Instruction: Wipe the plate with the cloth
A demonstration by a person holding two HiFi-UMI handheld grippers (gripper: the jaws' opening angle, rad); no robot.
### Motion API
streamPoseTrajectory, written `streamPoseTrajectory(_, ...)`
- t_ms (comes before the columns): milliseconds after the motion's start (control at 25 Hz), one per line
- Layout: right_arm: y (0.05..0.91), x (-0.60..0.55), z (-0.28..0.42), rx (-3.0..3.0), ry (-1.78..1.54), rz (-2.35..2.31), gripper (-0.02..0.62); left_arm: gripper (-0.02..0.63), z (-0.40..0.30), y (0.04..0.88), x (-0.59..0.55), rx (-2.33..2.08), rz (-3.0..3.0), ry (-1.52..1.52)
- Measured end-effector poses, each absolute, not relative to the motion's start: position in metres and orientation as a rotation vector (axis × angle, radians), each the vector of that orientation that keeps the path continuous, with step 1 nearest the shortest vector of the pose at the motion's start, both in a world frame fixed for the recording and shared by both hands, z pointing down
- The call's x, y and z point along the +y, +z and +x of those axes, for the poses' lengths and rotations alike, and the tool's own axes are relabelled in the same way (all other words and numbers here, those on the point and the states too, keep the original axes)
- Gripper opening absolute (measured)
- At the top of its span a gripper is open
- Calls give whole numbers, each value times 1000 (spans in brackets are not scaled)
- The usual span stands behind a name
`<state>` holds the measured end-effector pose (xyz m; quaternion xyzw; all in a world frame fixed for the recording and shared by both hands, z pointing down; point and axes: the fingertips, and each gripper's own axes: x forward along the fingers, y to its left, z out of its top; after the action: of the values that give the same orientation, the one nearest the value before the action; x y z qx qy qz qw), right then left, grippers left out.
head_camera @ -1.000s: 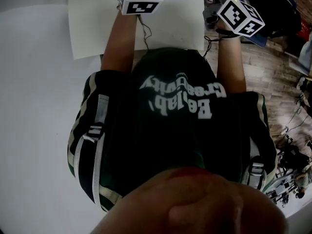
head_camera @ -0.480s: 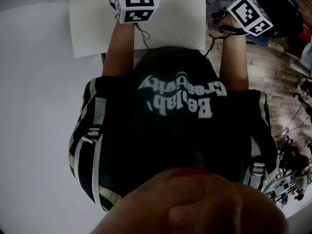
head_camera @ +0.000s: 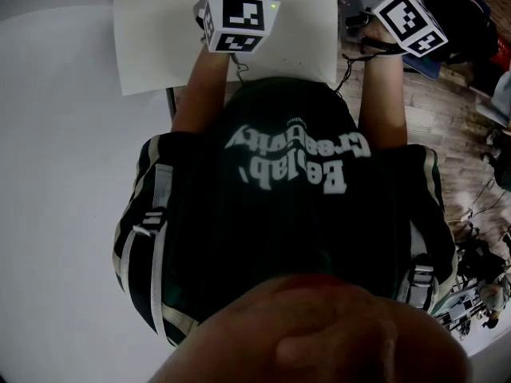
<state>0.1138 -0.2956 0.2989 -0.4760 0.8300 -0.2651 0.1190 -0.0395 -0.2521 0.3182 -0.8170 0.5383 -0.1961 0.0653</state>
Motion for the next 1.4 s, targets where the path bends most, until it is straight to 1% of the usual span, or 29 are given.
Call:
streamPoseTrajectory(280, 304, -297, 115, 2419, -792, -1391, 11, 101, -4, 339, -243, 1521, -2553, -620)
streamPoseTrajectory(640, 320, -296, 110, 2445, -845, -1374, 11, 100, 33, 343, -252, 1437, -2610, -613)
streamPoseTrajectory(1200, 336, -282, 95, 2515, -861, -1379, 11, 100, 25, 313, -280, 1463, -2542, -556)
streamPoseTrajectory(1400, 335, -265, 79, 2544, -847, -1368, 12, 100, 5, 293, -281, 1491, -2484, -541)
